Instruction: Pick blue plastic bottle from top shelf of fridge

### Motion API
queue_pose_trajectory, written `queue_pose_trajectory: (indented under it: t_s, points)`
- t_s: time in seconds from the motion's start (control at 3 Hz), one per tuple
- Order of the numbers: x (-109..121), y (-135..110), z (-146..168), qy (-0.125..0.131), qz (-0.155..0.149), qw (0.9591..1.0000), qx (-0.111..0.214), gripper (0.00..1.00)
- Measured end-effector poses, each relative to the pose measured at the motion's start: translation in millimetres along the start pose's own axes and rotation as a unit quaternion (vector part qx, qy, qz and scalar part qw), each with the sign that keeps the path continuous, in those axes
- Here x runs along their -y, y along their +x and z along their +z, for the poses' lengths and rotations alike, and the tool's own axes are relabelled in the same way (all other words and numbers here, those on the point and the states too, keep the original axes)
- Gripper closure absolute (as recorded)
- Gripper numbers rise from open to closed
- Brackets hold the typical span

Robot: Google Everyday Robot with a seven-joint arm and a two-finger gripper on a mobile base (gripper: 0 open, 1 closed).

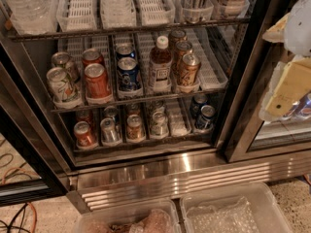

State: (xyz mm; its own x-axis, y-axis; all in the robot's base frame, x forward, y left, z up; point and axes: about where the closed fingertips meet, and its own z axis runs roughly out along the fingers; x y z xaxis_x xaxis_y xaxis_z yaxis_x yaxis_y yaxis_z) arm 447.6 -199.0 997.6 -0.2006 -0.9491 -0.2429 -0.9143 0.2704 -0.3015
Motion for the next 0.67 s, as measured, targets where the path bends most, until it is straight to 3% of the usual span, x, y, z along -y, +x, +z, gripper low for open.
queue_pose_trajectory:
  t_s: [0.33,0.67]
  points:
    - [10.8,-4.5,1.9,0.005,0.053,0.9974,0.049,0.0]
    - [22.4,-12.3,15.9,0.006,0.153,0.978,0.142,0.0]
